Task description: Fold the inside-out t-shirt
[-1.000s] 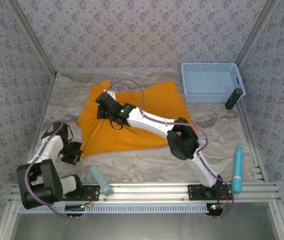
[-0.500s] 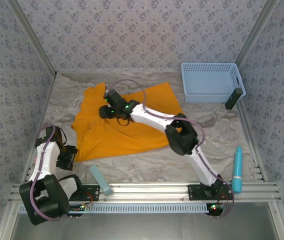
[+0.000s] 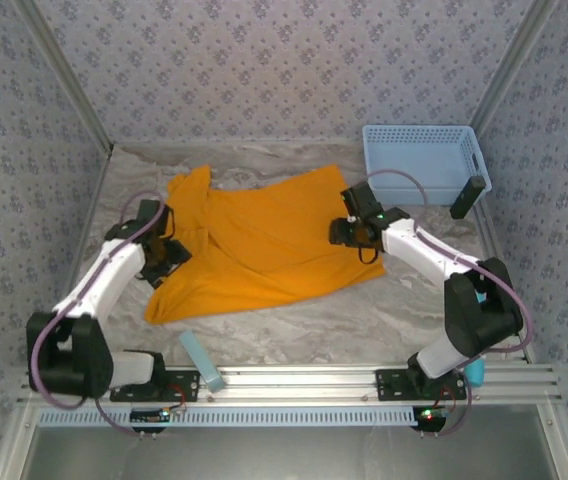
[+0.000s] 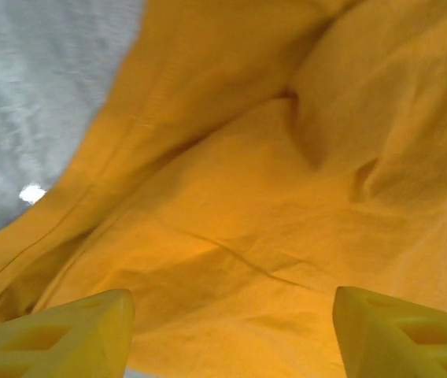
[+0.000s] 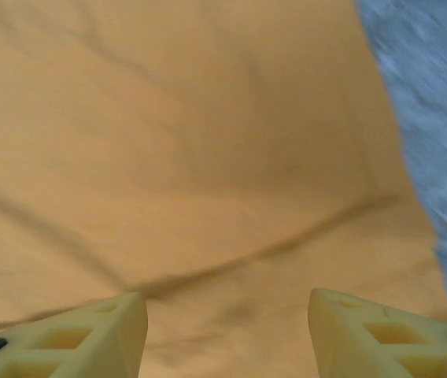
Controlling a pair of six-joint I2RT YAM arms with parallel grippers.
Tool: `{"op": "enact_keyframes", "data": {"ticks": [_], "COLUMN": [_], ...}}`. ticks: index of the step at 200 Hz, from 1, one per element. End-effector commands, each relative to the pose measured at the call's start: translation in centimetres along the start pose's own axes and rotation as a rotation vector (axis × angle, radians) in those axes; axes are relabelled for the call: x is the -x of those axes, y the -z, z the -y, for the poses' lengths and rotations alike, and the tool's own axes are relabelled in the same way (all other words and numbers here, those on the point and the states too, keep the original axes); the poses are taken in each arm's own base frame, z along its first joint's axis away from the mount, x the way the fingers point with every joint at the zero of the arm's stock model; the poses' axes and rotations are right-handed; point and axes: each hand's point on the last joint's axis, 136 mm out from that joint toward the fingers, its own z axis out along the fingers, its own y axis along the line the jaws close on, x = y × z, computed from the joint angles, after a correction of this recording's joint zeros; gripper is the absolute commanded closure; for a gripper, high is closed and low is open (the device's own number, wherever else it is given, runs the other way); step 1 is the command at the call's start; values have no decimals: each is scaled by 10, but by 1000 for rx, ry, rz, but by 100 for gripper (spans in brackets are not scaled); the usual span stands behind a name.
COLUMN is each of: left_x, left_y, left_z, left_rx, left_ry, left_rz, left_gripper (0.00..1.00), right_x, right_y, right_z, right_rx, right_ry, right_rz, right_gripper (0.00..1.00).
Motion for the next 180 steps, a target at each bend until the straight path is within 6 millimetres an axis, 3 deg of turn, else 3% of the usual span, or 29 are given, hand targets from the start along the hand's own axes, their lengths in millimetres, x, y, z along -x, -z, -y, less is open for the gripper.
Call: {"op": "enact_keyframes", "data": {"ticks": [1, 28, 55, 92, 140, 180], "left_x": [-4, -12, -12, -10, -4, -5], "left_y": [-20, -43, -52, -59, -60, -62], "left_z": [-2, -26, -49, -65, -77, -79], "left_rx": [71, 202, 310, 331, 359, 361], "left_ry": [-69, -71, -48, -9, -13, -10], "left_rz": [-20, -66, -55, -54, -46, -40], "left_gripper": [38, 47, 60, 72, 81, 82], "right_x": [-21, -26, -20, -24, 6, 21], "right_y": [-6, -32, -52, -57, -13, -9], "right_z": [29, 50, 62, 86, 112, 102], "right_rx": [-82, -145, -220, -318, -410, -389], "right_ry": [29, 18, -34, -132, -196, -215], "right_rz": [-53, -92, -100, -85, 44, 41], "right_gripper": [43, 44, 50, 100, 100, 100]}}
